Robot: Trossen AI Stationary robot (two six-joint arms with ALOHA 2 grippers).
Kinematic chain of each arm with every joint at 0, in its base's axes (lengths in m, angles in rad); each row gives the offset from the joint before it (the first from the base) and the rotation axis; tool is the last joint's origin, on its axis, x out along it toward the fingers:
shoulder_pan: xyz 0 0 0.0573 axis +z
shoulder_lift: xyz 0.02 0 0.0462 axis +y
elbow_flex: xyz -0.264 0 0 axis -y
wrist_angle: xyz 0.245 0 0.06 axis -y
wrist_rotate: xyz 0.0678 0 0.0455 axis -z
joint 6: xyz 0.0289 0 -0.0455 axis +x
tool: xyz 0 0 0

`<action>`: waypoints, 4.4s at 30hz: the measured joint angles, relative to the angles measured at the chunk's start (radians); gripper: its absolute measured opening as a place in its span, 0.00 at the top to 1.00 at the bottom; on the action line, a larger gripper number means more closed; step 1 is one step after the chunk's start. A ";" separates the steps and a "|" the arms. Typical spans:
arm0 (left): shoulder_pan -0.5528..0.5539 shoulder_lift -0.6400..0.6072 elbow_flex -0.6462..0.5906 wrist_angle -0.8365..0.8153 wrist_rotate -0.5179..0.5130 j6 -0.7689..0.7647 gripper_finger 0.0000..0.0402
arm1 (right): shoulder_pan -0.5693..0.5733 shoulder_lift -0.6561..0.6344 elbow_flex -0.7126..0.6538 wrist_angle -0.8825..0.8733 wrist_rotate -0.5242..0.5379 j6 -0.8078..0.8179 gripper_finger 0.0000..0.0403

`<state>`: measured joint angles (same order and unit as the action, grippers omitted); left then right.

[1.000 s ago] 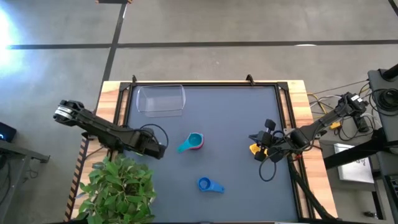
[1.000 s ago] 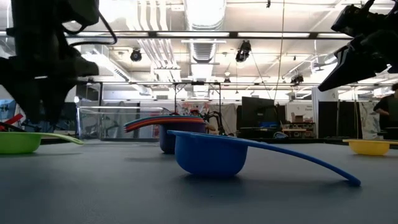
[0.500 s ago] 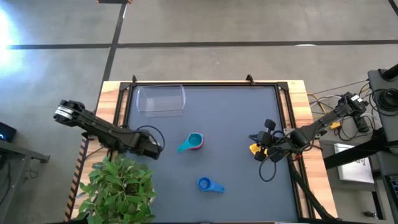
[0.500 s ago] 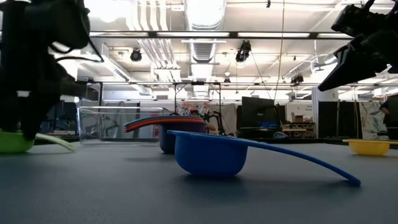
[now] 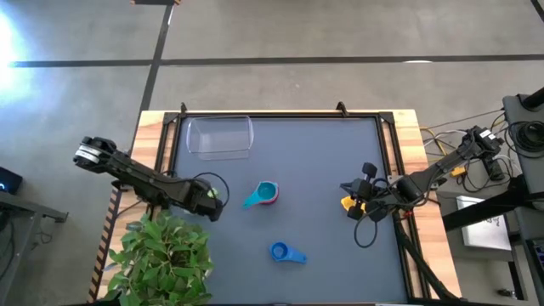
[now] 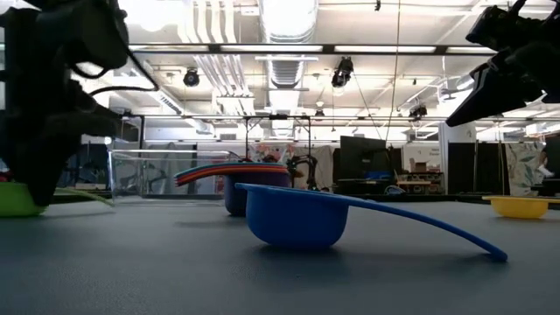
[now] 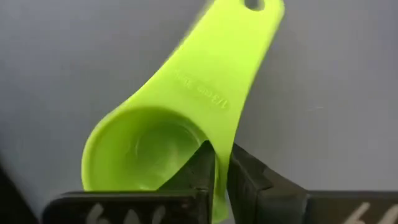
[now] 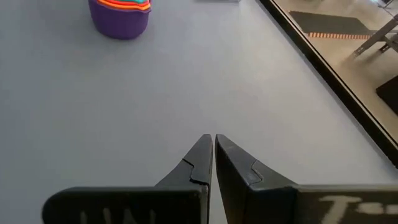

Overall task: Nest measuring cups in basket
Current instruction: Stack the green measuring cup on top of the light blue measuring cup

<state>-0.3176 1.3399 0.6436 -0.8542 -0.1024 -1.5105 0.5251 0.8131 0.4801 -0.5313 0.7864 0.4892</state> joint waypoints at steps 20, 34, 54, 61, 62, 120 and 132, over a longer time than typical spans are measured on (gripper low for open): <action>0.000 0.064 0.314 0.148 -0.391 0.612 1.00 | 0.000 0.000 -0.001 0.036 0.000 0.000 0.98; -0.003 0.302 0.552 0.243 -0.402 1.050 1.00 | 0.000 0.000 -0.005 0.036 0.001 0.000 0.98; -0.120 0.436 0.612 0.214 -0.194 0.976 1.00 | 0.000 0.000 -0.006 0.042 0.000 0.001 0.98; -0.165 0.440 0.526 0.232 -0.173 0.855 0.99 | 0.000 0.000 -0.006 0.059 0.000 0.001 0.98; -0.165 0.440 0.510 0.246 -0.171 0.831 0.98 | 0.000 0.000 -0.006 0.065 0.000 0.001 0.98; -0.114 0.368 0.420 0.131 -0.037 -0.202 0.62 | 0.000 0.000 -0.006 0.069 -0.008 -0.016 0.98; -0.108 0.423 0.417 0.155 -0.046 -0.153 0.66 | 0.000 0.000 -0.006 0.069 -0.008 -0.018 0.98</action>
<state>-0.4254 1.7632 1.0611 -0.6994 -0.1483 -1.6638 0.5255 0.8135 0.4744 -0.4624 0.7784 0.4717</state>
